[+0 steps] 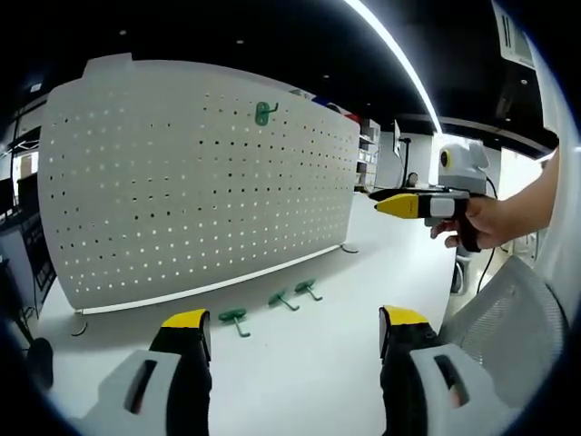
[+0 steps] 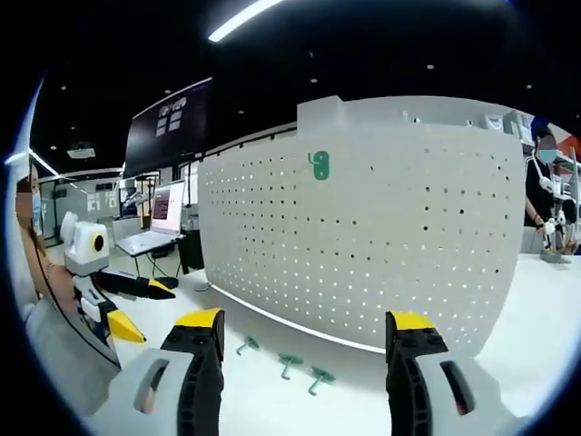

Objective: Insert the hook assembly into the mounting plate slot until the hook locks in place.

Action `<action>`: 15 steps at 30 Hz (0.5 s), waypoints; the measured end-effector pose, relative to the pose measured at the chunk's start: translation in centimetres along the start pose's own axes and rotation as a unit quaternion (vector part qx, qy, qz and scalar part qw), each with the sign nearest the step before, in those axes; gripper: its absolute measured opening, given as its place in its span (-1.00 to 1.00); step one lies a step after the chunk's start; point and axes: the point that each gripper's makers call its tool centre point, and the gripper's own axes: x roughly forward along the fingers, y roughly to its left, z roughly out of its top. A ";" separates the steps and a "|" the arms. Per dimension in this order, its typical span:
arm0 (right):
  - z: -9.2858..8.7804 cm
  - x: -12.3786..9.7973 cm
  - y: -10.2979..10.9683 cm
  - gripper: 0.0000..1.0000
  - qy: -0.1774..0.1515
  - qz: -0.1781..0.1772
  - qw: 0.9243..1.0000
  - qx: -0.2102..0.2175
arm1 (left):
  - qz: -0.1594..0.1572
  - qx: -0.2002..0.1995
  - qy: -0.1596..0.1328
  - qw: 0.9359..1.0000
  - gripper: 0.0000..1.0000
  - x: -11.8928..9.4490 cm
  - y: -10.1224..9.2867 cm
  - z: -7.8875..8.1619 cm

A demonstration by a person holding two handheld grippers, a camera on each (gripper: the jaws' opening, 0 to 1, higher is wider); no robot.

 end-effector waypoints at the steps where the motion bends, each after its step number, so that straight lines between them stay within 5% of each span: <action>1: -0.1 -0.1 0.0 0.40 0.001 0.000 1.000 0.001 | 0.000 0.000 0.001 1.000 0.55 0.0 0.0 0.0; 15: -1.5 -0.9 0.1 0.41 0.014 0.004 1.000 0.007 | -0.003 0.000 0.005 1.000 0.55 0.1 -0.2 -0.2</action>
